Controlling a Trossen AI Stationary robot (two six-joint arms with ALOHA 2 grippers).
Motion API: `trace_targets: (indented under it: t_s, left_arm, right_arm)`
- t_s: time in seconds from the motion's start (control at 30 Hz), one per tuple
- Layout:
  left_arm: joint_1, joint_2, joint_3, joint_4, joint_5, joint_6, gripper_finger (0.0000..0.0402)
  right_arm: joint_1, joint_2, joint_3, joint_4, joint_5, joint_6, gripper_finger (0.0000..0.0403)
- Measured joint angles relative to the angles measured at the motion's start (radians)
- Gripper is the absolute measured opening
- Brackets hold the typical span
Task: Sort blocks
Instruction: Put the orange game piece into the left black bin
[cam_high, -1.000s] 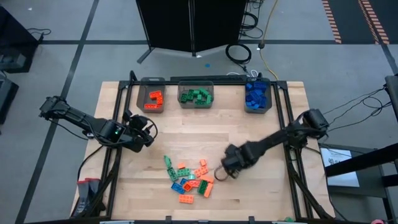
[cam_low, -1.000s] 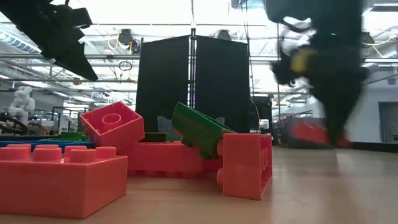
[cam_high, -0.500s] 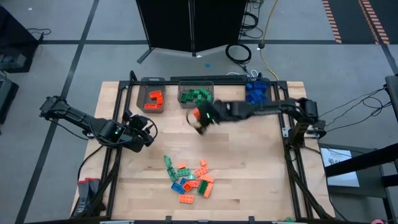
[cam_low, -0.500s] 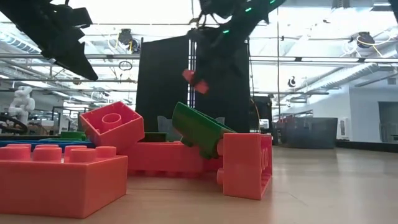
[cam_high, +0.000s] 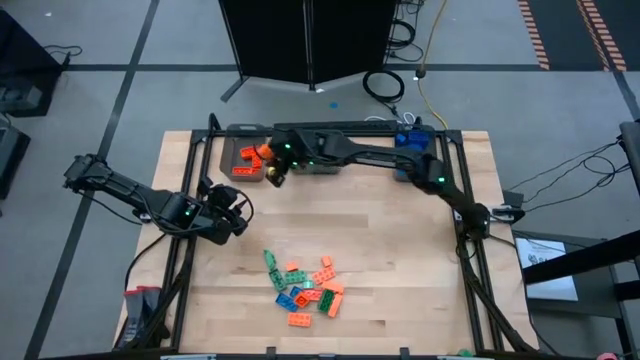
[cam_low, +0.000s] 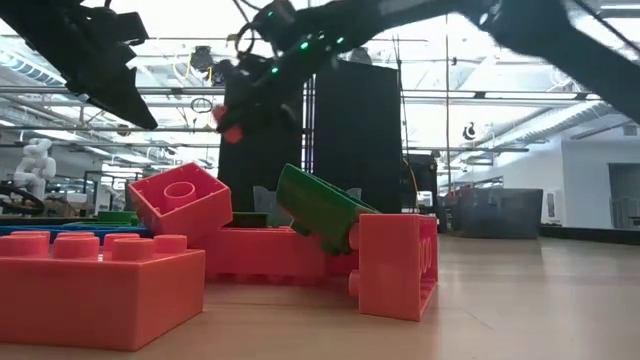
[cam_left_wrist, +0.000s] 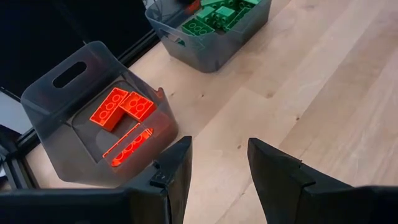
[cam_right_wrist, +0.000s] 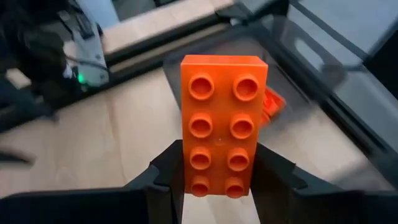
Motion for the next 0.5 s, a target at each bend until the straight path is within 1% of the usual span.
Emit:
trace_targets:
  t_s: [0.1, 0.13, 0.2, 0.3, 0.5]
  left_arm:
    - [0.0, 0.0, 0.0, 0.0, 0.0, 0.0, 0.016]
    - [0.0, 0.0, 0.0, 0.001, 0.0, 0.0, 0.016]
    - [0.0, 0.0, 0.0, 0.001, 0.0, -0.001, 0.016]
    - [0.0, 0.0, 0.0, 0.002, 0.001, 0.0, 0.016]
    - [0.0, 0.0, 0.0, 0.0, 0.001, 0.0, 0.016]
  right_arm:
    - [-0.014, 0.106, 0.138, 0.005, -0.047, -0.011, 0.0119]
    - [-0.019, 0.136, 0.163, 0.023, -0.058, -0.013, 0.0119]
    - [-0.026, 0.155, 0.133, 0.132, -0.097, 0.006, 0.0119]
    - [-0.029, 0.199, 0.125, 0.215, -0.121, 0.05, 0.0119]
    - [-0.026, 0.262, 0.124, 0.376, -0.145, 0.006, 0.0119]
